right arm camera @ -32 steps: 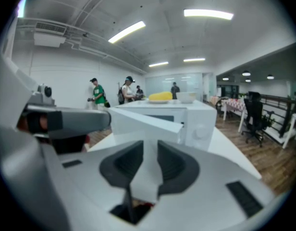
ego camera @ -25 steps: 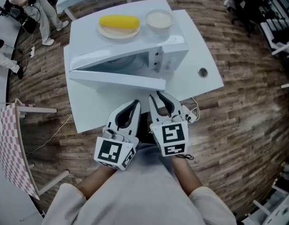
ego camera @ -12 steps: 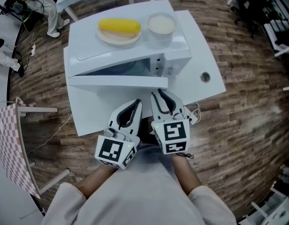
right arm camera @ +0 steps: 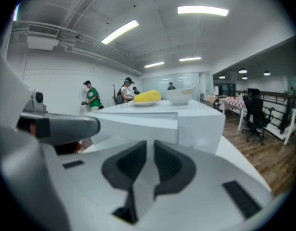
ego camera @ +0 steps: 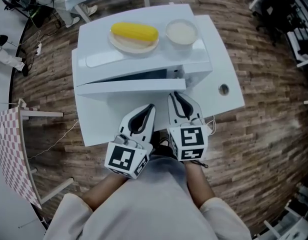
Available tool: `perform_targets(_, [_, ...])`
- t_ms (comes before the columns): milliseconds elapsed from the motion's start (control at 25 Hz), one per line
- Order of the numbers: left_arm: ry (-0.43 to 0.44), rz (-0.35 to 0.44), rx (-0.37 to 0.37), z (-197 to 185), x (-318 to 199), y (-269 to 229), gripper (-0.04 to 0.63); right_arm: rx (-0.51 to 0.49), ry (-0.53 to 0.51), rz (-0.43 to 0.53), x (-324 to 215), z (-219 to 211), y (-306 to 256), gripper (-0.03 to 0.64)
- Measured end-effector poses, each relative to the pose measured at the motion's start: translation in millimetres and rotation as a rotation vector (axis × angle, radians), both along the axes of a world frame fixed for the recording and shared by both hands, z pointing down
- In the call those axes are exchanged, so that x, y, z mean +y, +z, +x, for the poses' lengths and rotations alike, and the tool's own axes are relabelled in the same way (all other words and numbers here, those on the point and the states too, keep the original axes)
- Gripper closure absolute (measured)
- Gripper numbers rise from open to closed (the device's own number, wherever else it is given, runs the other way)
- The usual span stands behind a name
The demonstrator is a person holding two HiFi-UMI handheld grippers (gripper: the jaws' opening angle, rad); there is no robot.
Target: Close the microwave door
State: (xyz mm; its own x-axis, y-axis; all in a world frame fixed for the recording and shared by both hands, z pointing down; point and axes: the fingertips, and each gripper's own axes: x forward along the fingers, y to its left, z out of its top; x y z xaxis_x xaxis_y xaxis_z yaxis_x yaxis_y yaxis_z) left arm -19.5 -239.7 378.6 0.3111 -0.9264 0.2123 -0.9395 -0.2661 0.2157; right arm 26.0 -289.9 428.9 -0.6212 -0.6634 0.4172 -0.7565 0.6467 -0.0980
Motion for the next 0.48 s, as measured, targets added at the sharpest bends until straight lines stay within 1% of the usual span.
perform_targets(480, [0.003, -0.003, 0.017, -4, -16, 5, 0.586, -0.009, 0.071, 0.020, -27, -4, 1, 0.578])
